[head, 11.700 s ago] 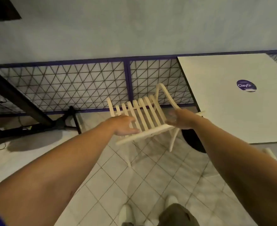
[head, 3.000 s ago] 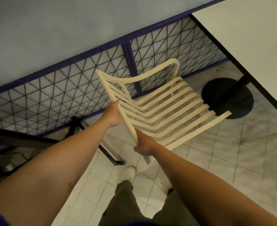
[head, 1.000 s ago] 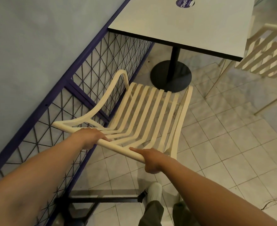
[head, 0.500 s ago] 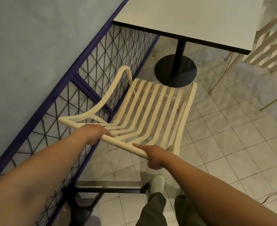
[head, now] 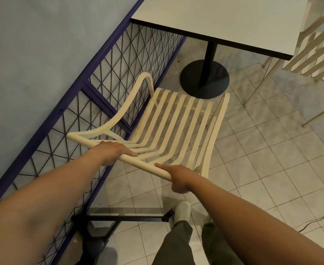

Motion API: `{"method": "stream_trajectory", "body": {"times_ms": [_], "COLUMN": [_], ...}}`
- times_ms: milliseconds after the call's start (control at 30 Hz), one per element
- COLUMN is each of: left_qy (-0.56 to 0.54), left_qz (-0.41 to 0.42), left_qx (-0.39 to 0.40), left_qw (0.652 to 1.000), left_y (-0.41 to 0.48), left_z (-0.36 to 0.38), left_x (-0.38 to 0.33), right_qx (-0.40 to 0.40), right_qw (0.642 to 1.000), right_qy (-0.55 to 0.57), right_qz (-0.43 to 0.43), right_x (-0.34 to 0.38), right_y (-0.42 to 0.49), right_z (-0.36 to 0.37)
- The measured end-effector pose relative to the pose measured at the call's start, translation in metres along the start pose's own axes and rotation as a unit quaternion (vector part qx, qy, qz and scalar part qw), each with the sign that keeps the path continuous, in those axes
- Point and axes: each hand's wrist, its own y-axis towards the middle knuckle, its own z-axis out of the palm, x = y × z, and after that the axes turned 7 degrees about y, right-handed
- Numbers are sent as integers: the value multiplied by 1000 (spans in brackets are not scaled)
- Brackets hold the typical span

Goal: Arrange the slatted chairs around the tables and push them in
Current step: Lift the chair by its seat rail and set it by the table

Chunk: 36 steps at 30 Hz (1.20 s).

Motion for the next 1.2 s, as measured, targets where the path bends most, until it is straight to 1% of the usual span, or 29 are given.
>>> {"method": "stream_trajectory", "body": {"times_ms": [233, 367, 500, 567, 600, 667, 767, 867, 1000, 1200], "left_qy": [15, 10, -1, -13, -28, -99, -227, -307, -336, -338], "left_qz": [0, -20, -40, -31, -25, -28, -37, -38, -61, -87], "left_qx": [-6, -15, -6, 6, 6, 2, -1, -19, -84, -133], "left_qw": [1000, 1000, 999, 999, 999, 995, 973, 951, 936, 928], "left_y": [0, -6, -8, -9, -10, -11, -20, -36, -49, -60], "left_z": [0, 2, 3, -1, -3, -8, -15, -26, -38, -43], "left_x": [-1, -6, -9, -12, -16, -21, -29, -39, -52, -54], "right_qx": [-12, -9, -6, -3, -3, -6, -14, -15, -27, -43], "right_qw": [1000, 1000, 1000, 1000, 1000, 1000, 1000, 1000, 999, 997], "right_qy": [-8, -18, -11, -3, -4, -2, 12, -1, -16, -61], "right_qz": [-6, -10, -3, 0, 0, -2, -1, 1, -8, -26], "right_x": [-1, 0, -2, -4, -4, -3, 2, 8, 19, 37], "right_y": [-1, 0, -3, -4, -5, -10, -19, -26, -34, -39], "right_z": [1, 3, 1, -2, -2, -4, -11, -22, -41, -65]}}
